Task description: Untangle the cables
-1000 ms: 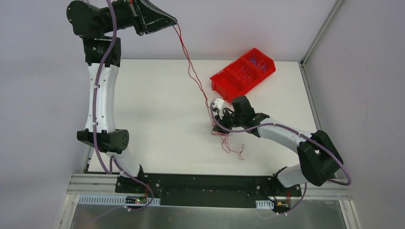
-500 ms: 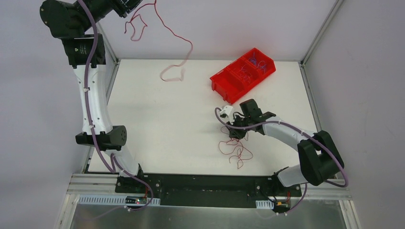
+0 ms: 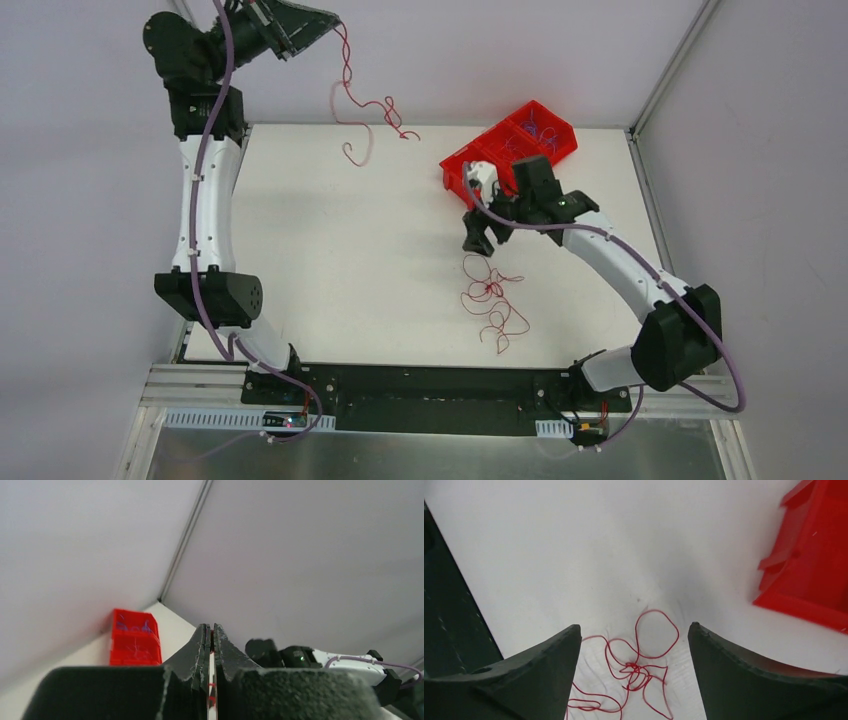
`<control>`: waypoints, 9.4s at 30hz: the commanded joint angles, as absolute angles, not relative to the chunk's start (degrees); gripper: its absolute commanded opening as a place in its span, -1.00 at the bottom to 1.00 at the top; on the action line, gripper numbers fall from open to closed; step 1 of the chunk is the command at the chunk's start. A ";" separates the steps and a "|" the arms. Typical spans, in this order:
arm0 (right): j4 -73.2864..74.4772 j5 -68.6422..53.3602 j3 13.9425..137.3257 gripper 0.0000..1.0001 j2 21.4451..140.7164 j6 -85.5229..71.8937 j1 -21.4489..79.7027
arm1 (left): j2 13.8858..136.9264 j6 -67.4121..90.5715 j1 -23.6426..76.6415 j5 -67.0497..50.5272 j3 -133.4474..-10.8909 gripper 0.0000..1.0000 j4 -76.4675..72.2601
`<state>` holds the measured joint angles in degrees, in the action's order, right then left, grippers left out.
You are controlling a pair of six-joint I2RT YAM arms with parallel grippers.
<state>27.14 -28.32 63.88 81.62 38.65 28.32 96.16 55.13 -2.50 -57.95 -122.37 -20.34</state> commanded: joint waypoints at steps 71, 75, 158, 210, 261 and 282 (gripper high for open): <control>-14.40 -7.83 90.15 0.51 88.40 14.83 38.80 | 94.52 66.98 15.82 -49.44 -101.58 -1.00 -24.37; -14.56 -8.65 89.66 -0.16 87.85 15.31 38.48 | 93.89 66.80 15.82 -49.81 -101.01 -1.00 -24.78; -6.19 -29.08 107.16 -1.00 113.84 21.98 16.45 | 94.40 55.55 3.27 -59.22 -94.02 0.98 -22.51; 8.81 -32.99 97.97 -1.00 121.94 25.35 14.10 | 96.09 50.61 1.87 -60.34 -92.55 0.98 -14.76; 42.58 -40.00 126.36 0.10 127.69 30.38 14.70 | 91.88 33.05 2.30 -59.47 -83.32 0.98 -2.14; 29.91 -40.04 123.90 0.01 135.67 18.43 16.76 | 93.08 30.89 2.29 -58.80 -85.08 0.98 1.43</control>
<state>31.94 -38.65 122.85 134.54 20.32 16.16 94.45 33.32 2.52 -58.85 -83.37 0.32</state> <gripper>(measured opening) 0.513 0.990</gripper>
